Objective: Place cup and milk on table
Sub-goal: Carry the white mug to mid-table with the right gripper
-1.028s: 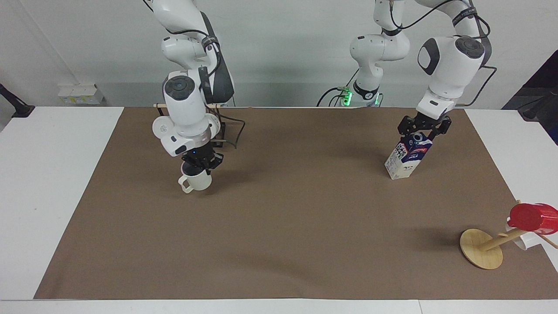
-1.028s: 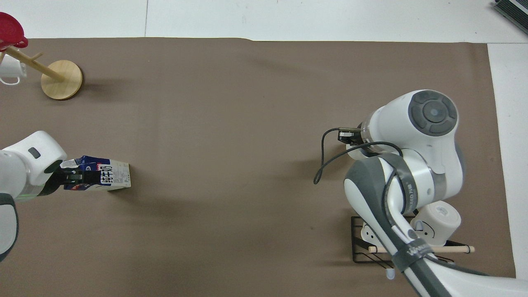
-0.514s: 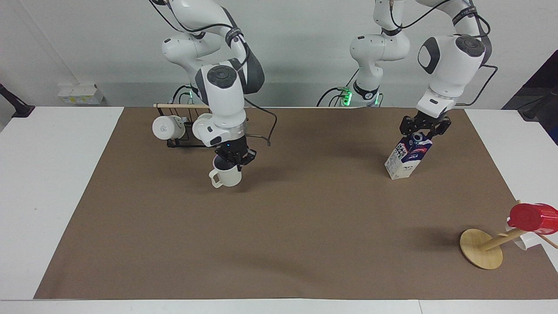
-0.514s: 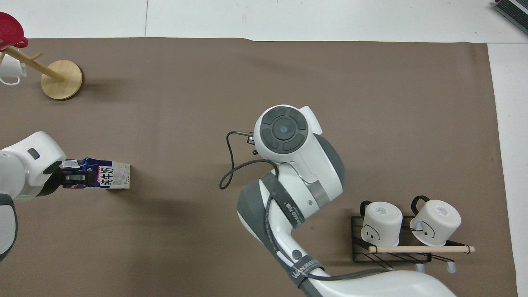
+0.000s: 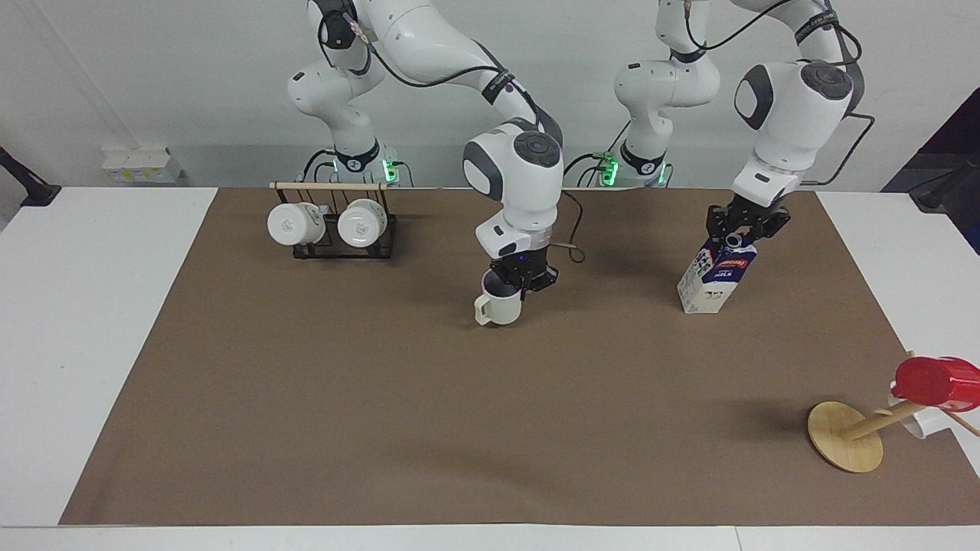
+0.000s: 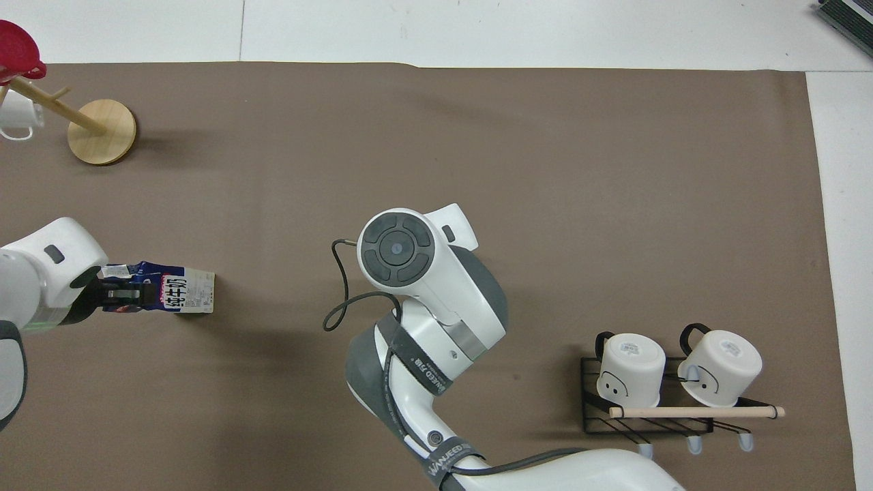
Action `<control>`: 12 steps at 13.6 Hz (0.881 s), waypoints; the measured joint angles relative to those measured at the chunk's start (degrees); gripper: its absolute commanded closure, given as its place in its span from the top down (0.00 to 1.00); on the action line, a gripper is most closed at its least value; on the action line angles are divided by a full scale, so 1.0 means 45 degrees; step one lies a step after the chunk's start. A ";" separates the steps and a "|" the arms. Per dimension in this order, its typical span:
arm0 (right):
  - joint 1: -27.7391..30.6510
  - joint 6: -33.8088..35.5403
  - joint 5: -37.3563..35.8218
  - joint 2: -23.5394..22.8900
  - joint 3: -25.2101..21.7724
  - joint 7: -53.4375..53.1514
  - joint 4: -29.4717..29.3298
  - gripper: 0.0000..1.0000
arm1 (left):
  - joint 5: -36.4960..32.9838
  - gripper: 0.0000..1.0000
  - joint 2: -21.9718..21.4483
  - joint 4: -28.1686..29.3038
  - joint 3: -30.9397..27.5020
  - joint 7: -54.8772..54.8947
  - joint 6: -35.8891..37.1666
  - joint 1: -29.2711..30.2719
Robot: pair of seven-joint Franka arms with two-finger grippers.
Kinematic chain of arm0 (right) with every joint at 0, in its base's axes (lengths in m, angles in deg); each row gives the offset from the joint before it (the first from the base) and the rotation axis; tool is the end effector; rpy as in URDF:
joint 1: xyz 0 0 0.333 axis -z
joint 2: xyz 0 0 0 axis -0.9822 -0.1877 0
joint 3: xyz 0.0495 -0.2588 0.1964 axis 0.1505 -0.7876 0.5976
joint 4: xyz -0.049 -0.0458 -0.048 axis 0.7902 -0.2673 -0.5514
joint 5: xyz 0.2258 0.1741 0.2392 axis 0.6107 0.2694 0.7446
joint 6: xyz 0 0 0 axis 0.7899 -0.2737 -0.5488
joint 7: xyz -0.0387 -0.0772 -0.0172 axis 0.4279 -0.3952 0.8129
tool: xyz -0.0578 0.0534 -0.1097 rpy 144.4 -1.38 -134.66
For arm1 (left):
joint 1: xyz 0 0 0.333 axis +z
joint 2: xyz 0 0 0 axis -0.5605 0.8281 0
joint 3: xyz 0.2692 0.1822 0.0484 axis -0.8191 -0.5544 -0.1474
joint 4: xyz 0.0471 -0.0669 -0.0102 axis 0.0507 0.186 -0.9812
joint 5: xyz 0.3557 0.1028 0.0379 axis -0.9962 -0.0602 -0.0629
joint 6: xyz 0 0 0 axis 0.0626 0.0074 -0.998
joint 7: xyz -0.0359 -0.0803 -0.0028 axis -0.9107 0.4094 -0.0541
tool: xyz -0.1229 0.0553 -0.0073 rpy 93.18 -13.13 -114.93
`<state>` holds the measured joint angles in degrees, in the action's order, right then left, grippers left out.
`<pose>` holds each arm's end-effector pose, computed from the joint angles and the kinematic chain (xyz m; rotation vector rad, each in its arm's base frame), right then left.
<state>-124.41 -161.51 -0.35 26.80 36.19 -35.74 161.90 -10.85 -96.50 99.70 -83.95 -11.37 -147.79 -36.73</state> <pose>0.5274 0.4244 0.3698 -3.0931 0.5032 -0.1486 0.4562 -0.0108 0.4622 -3.1312 0.1473 -0.1260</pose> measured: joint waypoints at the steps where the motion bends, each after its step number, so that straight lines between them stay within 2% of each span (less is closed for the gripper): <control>1: -0.0082 -0.0092 -0.0058 -0.0054 0.0000 -0.0059 0.0000 0.00 | 0.0000 0.57 0.0000 -0.0114 -0.0005 0.0000 0.0138 0.0000; 7: -0.0088 -0.0434 -0.0119 -0.0236 -0.0025 -0.0072 0.0190 0.00 | 0.0000 0.57 -0.0001 -0.0770 -0.0007 0.0000 0.0702 0.0000; 8: -0.0088 -0.0443 -0.0119 -0.0236 -0.0025 -0.0072 0.0197 0.10 | 0.0000 0.55 -0.0001 -0.0777 -0.0007 0.0000 0.0743 0.0000; 10: -0.0088 -0.0531 -0.0119 -0.0236 -0.0025 -0.0074 0.0275 0.54 | 0.0000 0.51 0.0000 -0.0777 -0.0007 0.0000 0.0813 0.0000; 12: -0.0088 -0.0612 -0.0125 -0.0236 -0.0027 -0.0075 0.0330 0.88 | 0.0000 0.51 0.0000 -0.0778 -0.0007 0.0001 0.0838 0.0000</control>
<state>-124.81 -164.26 -0.91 25.74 36.07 -36.07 163.38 -10.85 -96.50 96.20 -83.98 -11.36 -144.02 -36.73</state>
